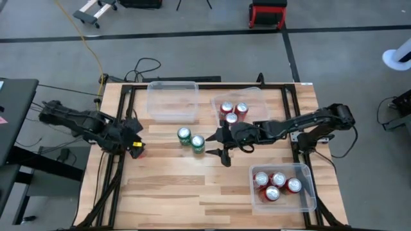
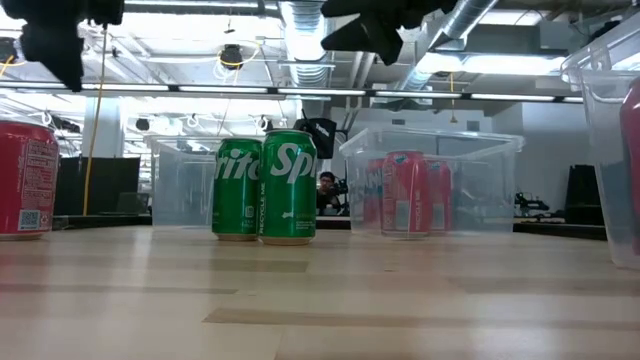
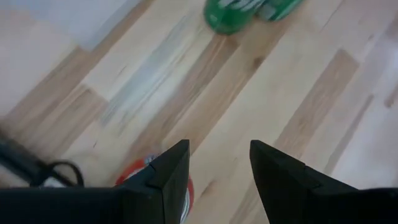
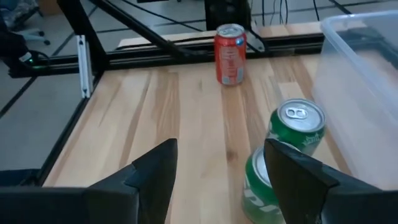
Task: Sort soda cans
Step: Put the red soda can into the top right transparent bin
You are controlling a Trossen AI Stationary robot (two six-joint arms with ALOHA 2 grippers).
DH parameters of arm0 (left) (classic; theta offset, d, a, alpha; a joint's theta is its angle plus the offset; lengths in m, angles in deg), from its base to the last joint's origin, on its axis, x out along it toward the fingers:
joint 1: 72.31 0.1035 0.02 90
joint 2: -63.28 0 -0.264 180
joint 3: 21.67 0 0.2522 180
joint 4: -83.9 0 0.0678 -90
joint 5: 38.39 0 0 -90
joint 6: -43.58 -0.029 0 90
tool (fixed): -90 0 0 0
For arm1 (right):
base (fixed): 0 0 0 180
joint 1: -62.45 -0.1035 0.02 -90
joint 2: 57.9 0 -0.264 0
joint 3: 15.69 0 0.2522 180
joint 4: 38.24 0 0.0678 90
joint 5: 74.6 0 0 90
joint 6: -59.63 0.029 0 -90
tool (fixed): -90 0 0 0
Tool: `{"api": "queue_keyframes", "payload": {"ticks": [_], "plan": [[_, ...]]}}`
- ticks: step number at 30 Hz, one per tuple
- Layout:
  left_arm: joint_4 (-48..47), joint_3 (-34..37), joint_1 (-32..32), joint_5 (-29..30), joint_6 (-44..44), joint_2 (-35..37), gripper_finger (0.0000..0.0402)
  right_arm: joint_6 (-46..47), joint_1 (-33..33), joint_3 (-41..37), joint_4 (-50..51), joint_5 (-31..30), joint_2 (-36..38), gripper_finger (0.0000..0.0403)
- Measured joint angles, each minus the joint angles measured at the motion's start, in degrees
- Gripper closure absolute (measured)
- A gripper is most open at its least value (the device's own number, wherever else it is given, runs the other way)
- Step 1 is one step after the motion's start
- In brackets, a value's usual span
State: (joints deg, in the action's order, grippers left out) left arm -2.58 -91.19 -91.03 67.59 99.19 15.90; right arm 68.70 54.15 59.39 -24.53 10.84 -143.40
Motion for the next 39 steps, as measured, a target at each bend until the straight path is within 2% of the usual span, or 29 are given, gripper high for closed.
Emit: {"api": "queue_keyframes", "payload": {"ticks": [5, 8, 10, 15, 19, 25, 28, 33, 39], "plan": [[-3.96, -0.01, -2.93, -1.27, 6.97, -1.45, 0.0237, -0.57, 0.05, 0.0, 0.16, 0.0, 0.02, 0.0143], [-7.35, 0.0, -3.72, -5.78, 8.66, -2.35, 0.0232, -0.59, 0.64, 0.0, -0.06, 0.0, 0.02, 0.0143], [-9.34, 0.01, -3.78, -8.21, 9.49, -2.96, 0.0222, -0.59, 1.04, 0.0, 0.05, 0.0, 0.02, 0.0143], [-15.44, 0.01, -3.28, -8.51, 16.62, -4.53, 0.0179, -0.62, 1.77, 0.0, 0.0, 0.0, 0.02, 0.0143], [-16.39, 0.01, -2.13, -8.26, 13.19, -5.62, 0.0138, -0.73, 2.48, 0.0, -0.02, 0.04, 0.02, 0.0143], [-10.28, 1.98, -1.77, -5.61, 2.95, -6.73, 0.009, -0.73, 2.87, 0.02, 0.04, 0.06, 0.02, 0.0143], [-9.47, 4.07, -1.77, -7.23, -1.19, -7.54, 0.0082, -0.68, 2.76, 0.02, 0.64, 0.12, 0.02, 0.0143], [-12.76, 6.3, -1.26, -7.11, -0.92, -9.32, 0.0071, -0.53, 2.64, 0.02, 0.87, 0.33, 0.02, 0.0143], [-12.49, 8.4, -0.34, -6.64, -3.3, -9.35, 0.0058, -0.53, 2.67, 0.02, 0.88, 0.33, 0.02, 0.0143]]}}
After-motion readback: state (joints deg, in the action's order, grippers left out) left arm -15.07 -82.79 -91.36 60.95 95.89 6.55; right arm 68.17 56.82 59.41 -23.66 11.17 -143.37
